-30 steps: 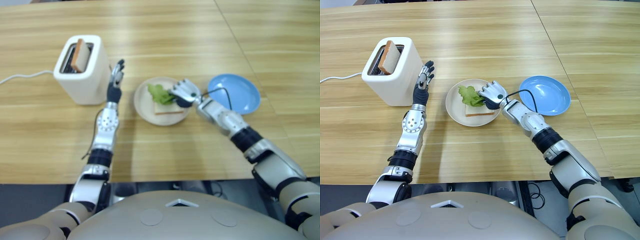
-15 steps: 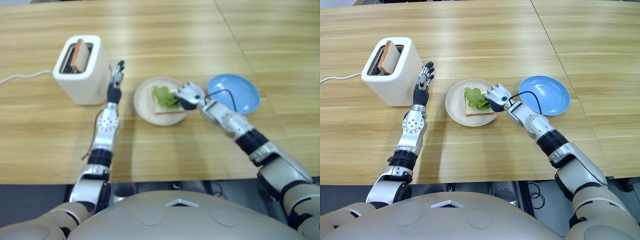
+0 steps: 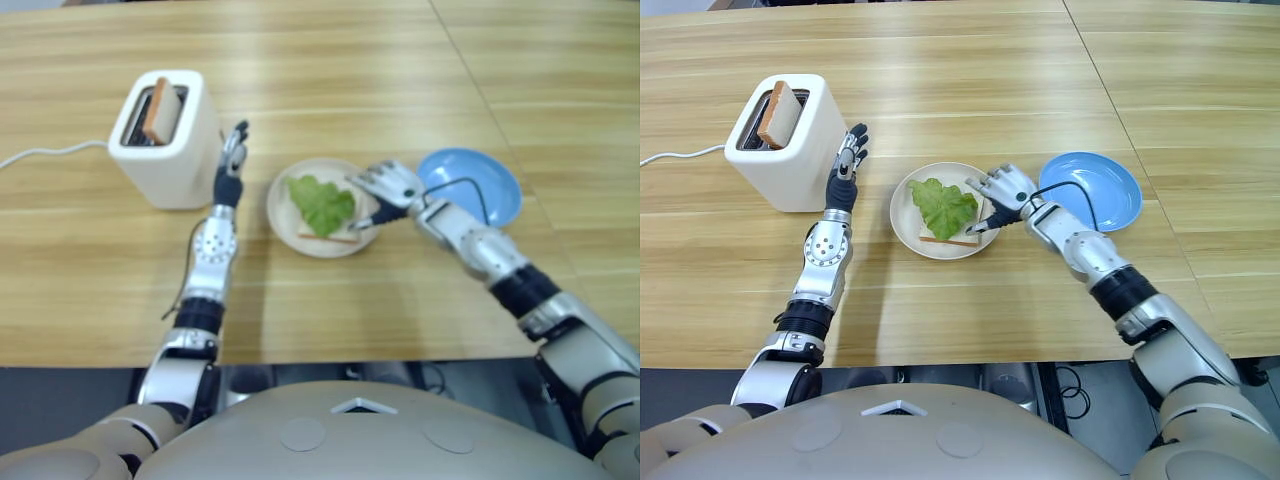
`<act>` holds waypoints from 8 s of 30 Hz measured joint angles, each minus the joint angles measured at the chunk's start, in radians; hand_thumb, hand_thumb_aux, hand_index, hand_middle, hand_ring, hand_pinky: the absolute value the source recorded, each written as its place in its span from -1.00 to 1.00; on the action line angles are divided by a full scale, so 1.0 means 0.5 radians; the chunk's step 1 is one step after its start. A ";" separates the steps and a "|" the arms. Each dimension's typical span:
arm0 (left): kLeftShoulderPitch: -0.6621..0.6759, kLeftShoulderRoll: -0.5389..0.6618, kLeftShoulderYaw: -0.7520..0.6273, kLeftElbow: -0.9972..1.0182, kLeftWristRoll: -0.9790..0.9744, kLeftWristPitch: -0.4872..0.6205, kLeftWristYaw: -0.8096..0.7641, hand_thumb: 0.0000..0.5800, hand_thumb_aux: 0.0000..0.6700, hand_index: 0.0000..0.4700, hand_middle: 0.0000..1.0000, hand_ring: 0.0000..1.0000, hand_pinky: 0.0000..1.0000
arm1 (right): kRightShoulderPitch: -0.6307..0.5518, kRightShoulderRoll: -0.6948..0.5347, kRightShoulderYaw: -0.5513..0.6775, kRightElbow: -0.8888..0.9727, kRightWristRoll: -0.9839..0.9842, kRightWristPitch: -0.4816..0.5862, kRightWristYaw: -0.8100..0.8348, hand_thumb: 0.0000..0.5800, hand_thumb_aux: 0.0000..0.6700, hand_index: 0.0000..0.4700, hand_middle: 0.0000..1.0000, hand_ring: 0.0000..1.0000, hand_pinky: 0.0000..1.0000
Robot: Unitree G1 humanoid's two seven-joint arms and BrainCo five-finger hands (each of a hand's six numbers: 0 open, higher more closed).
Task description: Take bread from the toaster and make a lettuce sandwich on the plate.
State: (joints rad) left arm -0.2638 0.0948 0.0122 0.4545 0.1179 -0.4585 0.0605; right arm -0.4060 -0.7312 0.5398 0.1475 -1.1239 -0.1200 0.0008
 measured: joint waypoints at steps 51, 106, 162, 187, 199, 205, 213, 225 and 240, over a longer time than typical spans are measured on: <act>-0.367 0.884 -0.149 -0.078 1.173 1.239 0.581 1.00 1.00 0.96 1.00 1.00 1.00 | 0.542 0.185 -1.009 -0.461 0.994 -0.005 0.091 -1.00 -1.00 -1.00 -1.00 -1.00 -1.00; -0.875 0.171 -0.455 1.327 -0.020 0.164 -1.331 1.00 1.00 0.96 1.00 1.00 1.00 | 0.414 0.317 -0.689 -0.031 0.905 -0.252 -0.039 -1.00 -1.00 -1.00 -1.00 -1.00 -1.00; -0.471 0.498 -0.320 -0.507 0.636 0.520 -0.406 -1.00 -1.00 -1.00 -1.00 -1.00 -1.00 | 0.132 0.483 0.127 0.271 0.065 -0.308 0.217 -1.00 -1.00 -1.00 -1.00 -1.00 -1.00; 0.001 0.498 -0.254 -0.941 -0.034 0.673 -0.930 1.00 1.00 0.96 1.00 1.00 1.00 | 0.637 0.411 -0.852 -0.762 1.057 -0.562 -0.230 0.00 -0.41 -0.42 -1.00 -1.00 -1.00; 0.720 1.300 -0.520 -1.458 0.143 0.860 -1.655 1.00 1.00 0.96 1.00 1.00 1.00 | 1.320 -0.036 -0.687 -1.018 1.641 -0.279 0.948 1.00 1.00 0.96 1.00 1.00 1.00; 0.680 1.319 -0.506 -1.349 0.209 0.923 -1.653 1.00 1.00 0.96 1.00 1.00 1.00 | 1.315 -0.023 -0.639 -1.111 1.676 -0.191 1.121 1.00 1.00 0.96 1.00 1.00 1.00; 0.192 0.904 -0.799 -0.672 0.435 0.962 -1.542 1.00 1.00 0.96 1.00 1.00 1.00 | 0.768 0.212 -0.236 -0.355 1.018 -0.198 0.927 1.00 1.00 0.96 1.00 1.00 1.00; -0.507 0.585 -0.931 0.386 0.667 0.786 -1.110 1.00 1.00 0.96 1.00 1.00 1.00 | -0.239 0.484 0.107 0.909 0.382 -0.236 0.212 1.00 1.00 0.96 1.00 1.00 1.00; -0.681 0.513 -0.381 0.597 0.404 0.364 -0.123 -1.00 -1.00 -1.00 -1.00 -1.00 -1.00 | -0.117 0.433 -0.211 0.703 0.721 -0.407 -0.405 -1.00 -1.00 -1.00 -1.00 -1.00 -1.00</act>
State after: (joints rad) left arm -0.6044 0.3512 -0.1783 0.7532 0.3199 -0.2767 -0.0012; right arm -0.4647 -0.5148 0.4345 0.4992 -0.7636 -0.3234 -0.2019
